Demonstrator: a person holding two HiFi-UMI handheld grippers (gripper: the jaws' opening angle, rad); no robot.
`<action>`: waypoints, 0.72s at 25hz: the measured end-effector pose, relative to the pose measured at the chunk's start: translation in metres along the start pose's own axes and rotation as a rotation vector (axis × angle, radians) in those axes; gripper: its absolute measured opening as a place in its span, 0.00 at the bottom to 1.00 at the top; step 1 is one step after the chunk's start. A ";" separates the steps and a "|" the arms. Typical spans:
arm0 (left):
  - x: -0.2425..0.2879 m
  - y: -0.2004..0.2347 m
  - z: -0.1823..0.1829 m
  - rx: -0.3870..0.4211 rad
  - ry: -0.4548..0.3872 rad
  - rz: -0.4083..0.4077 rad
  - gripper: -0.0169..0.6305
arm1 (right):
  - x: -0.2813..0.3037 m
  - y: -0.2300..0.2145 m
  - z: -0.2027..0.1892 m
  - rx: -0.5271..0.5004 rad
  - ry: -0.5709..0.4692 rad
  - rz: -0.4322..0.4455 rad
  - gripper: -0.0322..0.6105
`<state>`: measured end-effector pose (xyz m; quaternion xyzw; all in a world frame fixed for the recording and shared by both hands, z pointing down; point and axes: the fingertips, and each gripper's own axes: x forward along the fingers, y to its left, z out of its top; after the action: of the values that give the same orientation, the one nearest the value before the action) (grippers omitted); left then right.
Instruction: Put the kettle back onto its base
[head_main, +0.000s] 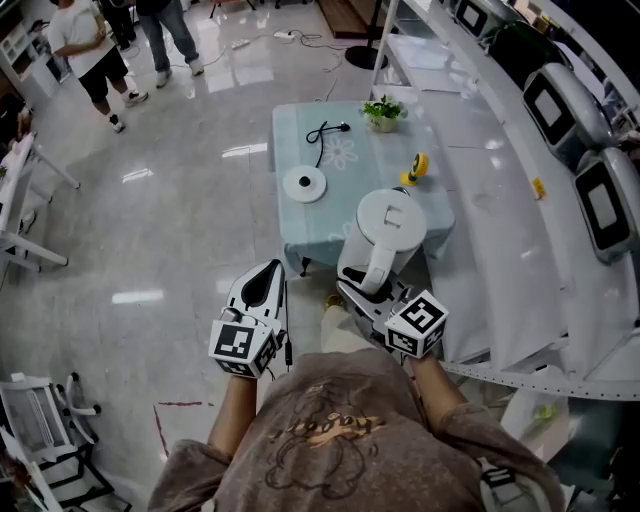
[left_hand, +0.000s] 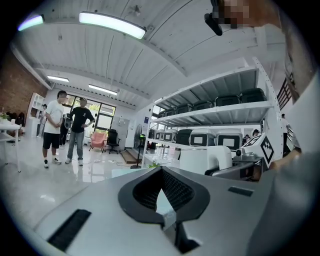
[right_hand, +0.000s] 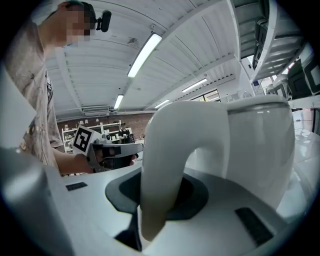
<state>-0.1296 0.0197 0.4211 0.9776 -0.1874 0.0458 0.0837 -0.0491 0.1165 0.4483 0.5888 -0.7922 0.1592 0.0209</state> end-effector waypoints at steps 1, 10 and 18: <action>0.007 0.005 0.002 -0.001 0.000 0.009 0.05 | 0.004 -0.007 0.003 0.002 0.002 0.009 0.19; 0.078 0.042 0.025 0.003 0.009 0.103 0.05 | 0.048 -0.078 0.036 0.000 0.020 0.115 0.19; 0.131 0.067 0.029 -0.043 0.000 0.195 0.05 | 0.083 -0.132 0.054 -0.023 0.047 0.223 0.19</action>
<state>-0.0314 -0.0941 0.4182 0.9527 -0.2827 0.0498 0.0998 0.0578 -0.0092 0.4457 0.4929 -0.8538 0.1651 0.0287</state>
